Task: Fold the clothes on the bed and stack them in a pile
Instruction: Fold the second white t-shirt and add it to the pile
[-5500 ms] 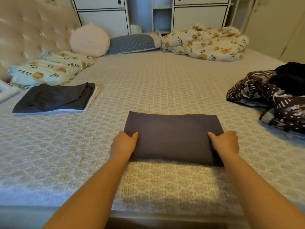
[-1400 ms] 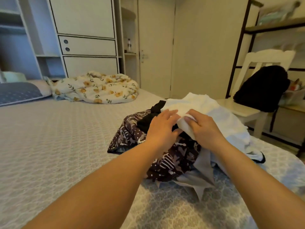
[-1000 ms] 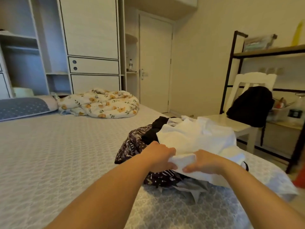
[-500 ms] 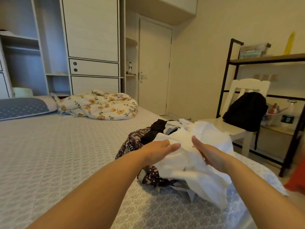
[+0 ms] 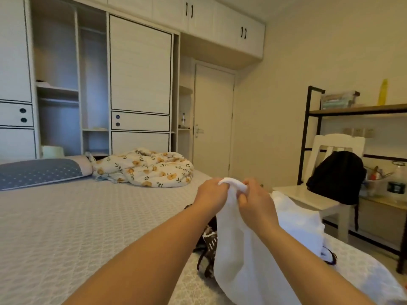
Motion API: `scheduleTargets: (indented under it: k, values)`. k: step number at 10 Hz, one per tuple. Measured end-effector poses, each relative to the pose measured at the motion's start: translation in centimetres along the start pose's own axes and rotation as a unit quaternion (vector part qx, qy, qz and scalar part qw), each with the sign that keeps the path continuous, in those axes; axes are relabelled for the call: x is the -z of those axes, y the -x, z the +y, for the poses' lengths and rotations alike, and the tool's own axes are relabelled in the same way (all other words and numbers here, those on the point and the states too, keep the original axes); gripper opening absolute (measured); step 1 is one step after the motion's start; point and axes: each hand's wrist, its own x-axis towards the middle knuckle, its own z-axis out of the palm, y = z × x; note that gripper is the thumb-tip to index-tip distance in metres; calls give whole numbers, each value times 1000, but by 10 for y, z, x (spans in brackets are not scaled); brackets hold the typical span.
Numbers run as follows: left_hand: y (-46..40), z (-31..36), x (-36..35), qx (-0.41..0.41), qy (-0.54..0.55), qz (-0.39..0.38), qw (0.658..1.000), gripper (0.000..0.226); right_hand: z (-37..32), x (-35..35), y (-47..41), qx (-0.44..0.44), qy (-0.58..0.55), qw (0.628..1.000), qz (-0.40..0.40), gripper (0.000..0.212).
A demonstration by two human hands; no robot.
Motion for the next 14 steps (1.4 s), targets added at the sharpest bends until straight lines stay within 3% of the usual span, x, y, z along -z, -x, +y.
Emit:
scheduleTargets:
  k: [1,2,3,4,5,6,7,8,9,10,11,13,14]
  values:
    - [4,21,30,12,29,39,999,18,-36,2,-6,14,-3,996,-89,30]
    - [11,25,76,31,4,98,995,17,-65,11,-9,22,62,996,-58,23]
    - [17,25,118,52,27,150,987,27,-95,11,-11,20,105,990,-90,24]
    - [27,25,176,131,188,139,963,29,-141,5,-11,37,120,987,-105,27]
    - [41,33,224,176,304,182,918,16,-187,0,-10,73,92,987,-106,17]
    - [55,41,286,142,292,279,904,23,-251,3,-10,134,110,980,-100,18]
    - [76,39,349,152,214,394,881,21,-292,16,-13,148,153,973,-86,22]
    - [93,35,388,166,141,431,876,34,-310,25,-20,134,155,972,-111,11]
    - [116,25,422,127,126,425,888,36,-331,37,-27,128,174,967,-136,18]
    - [126,23,442,148,67,460,873,30,-342,48,-29,158,232,958,-66,12]
    - [141,32,458,179,-115,493,844,24,-354,60,-33,147,244,958,-38,23]
    - [167,40,479,165,-393,471,772,29,-387,69,-42,74,149,970,-179,27]
    - [177,49,480,202,-402,414,791,23,-384,67,-33,197,192,961,39,26]
